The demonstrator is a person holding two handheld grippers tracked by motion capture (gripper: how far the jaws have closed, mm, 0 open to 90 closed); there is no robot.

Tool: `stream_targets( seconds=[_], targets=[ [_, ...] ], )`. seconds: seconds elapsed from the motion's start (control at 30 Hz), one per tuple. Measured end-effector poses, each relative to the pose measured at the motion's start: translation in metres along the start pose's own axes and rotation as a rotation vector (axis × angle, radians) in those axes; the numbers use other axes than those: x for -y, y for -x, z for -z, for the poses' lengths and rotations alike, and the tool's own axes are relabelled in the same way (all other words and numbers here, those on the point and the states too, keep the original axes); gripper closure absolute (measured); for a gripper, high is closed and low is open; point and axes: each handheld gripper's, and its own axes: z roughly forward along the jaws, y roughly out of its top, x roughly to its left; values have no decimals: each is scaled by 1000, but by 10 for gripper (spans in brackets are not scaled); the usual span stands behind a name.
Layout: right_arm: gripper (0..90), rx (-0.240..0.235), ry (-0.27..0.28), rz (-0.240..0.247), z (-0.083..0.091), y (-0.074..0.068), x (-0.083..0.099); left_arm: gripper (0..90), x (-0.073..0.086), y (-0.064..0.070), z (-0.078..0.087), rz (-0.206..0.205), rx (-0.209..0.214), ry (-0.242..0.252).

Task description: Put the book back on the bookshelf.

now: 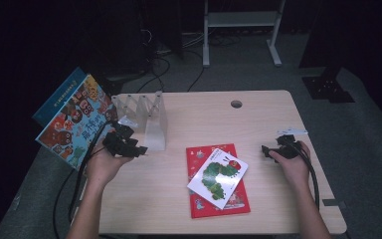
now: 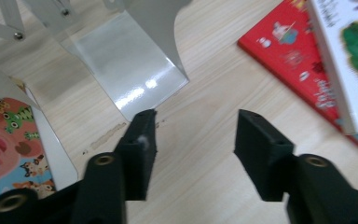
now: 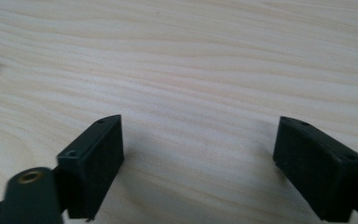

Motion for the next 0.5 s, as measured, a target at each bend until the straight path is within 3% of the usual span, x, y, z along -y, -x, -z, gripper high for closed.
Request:
stream_targets(
  seconds=[0.07,0.1,0.4,0.43,0.47,0.5],
  targets=[
    [131,0,1,2,0,0,0,438,6,4,-9,-10,-14,-5],
    [131,-1,1,3,1,0,1,379,11,9,-17,-8,-9,7],
    [138,0,1,-2,3,-1,3,235,32,26,-54,-8,21,42],
    [139,-1,1,-2,3,-1,3,207,37,29,-66,7,51,37],
    [139,-1,1,-2,3,-1,3,180,37,29,-66,7,51,37],
    [143,-2,2,0,4,-1,3,166,41,33,-76,-8,62,22]
  ],
)
